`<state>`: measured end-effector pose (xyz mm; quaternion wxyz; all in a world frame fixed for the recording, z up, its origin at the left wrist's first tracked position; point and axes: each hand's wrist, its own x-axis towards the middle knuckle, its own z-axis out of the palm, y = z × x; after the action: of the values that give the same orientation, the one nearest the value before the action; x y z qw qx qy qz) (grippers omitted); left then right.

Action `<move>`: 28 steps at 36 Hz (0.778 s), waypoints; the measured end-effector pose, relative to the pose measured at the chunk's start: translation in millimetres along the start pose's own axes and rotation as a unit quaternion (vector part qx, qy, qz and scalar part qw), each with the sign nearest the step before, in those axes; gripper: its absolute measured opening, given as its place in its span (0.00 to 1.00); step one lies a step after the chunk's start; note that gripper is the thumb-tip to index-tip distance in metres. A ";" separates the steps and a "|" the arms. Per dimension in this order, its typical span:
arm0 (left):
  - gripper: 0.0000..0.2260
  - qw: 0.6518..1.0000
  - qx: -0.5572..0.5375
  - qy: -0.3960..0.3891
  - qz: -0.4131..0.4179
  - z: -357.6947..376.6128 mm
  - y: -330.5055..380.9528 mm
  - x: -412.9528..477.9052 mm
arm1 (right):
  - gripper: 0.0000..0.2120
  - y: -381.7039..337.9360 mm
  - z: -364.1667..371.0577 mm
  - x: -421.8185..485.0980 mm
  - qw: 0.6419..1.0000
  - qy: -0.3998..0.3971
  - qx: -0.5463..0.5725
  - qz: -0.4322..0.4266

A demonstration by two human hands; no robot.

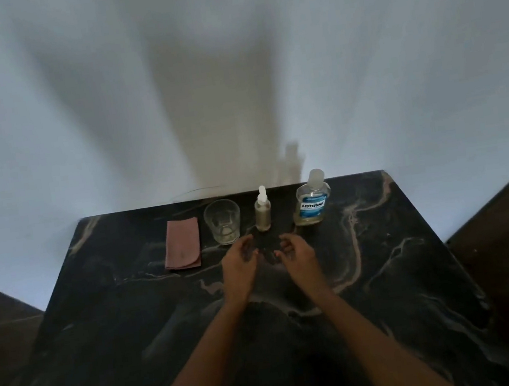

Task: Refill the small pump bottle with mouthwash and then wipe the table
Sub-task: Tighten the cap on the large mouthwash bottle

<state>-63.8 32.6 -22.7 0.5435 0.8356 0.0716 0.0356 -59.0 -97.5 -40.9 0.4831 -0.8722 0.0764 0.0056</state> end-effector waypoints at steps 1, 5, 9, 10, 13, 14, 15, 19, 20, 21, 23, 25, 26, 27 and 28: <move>0.15 1.000 -0.002 0.003 -0.005 -7.6 -1.5 -1.5 | 0.16 -5.1 6.1 -3.6 1.000 -0.007 -0.006 0.001; 0.14 0.999 -0.014 0.026 -0.012 -36.7 -14.7 -2.6 | 0.17 -24.9 32.5 -13.2 0.999 -0.017 -0.014 -0.027; 0.14 0.999 -0.001 0.041 -0.003 -64.5 -26.7 0.9 | 0.17 -43.8 58.0 -18.1 0.998 -0.047 -0.023 -0.036; 0.14 0.999 0.004 0.045 -0.001 -70.7 -30.4 2.8 | 0.17 -46.5 65.6 -17.7 0.998 -0.049 -0.026 -0.037; 0.14 0.998 0.017 0.056 -0.008 -88.4 -40.9 9.3 | 0.14 -56.7 87.4 -15.3 0.997 -0.059 -0.024 -0.035; 0.14 0.998 0.018 0.059 -0.013 -93.9 -44.8 12.6 | 0.13 -60.8 93.9 -13.9 0.997 -0.068 -0.020 -0.027; 0.15 0.998 0.020 0.059 -0.020 -98.8 -48.5 16.1 | 0.13 -64.6 100.3 -12.0 0.997 -0.075 -0.013 -0.021; 0.16 0.997 0.019 0.062 -0.044 -115.5 -63.1 33.0 | 0.14 -77.2 129.5 -1.9 0.995 -0.096 -0.015 -0.028; 0.16 0.997 0.018 0.063 -0.050 -118.7 -66.7 37.4 | 0.15 -80.0 136.5 1.2 0.994 -0.100 -0.021 -0.030; 0.16 0.996 0.016 0.063 -0.053 -122.0 -70.1 42.2 | 0.16 -83.0 143.2 4.6 0.994 -0.104 -0.026 -0.031; 0.15 0.997 0.020 0.061 -0.051 -128.0 -76.6 52.3 | 0.18 -87.9 154.4 13.8 0.992 -0.115 -0.044 -0.036; 0.15 0.997 0.029 0.057 -0.045 -133.0 -85.2 63.5 | 0.19 -91.3 165.6 23.9 0.989 -0.126 -0.061 -0.040; 0.15 0.997 0.031 0.054 -0.045 -134.9 -89.1 68.9 | 0.20 -92.5 170.9 29.0 0.988 -0.130 -0.071 -0.037; 0.15 0.997 0.037 0.053 -0.046 -136.3 -92.5 74.1 | 0.20 -93.0 176.7 33.9 0.987 -0.133 -0.085 -0.035; 0.15 0.997 0.042 0.053 -0.049 -137.5 -95.5 79.4 | 0.21 -93.2 182.2 38.6 0.985 -0.134 -0.100 -0.035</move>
<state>-12.0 207.5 -55.5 0.5045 0.8501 0.1424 0.0508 3.7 99.8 -62.8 0.3994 -0.9095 -0.0203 0.1136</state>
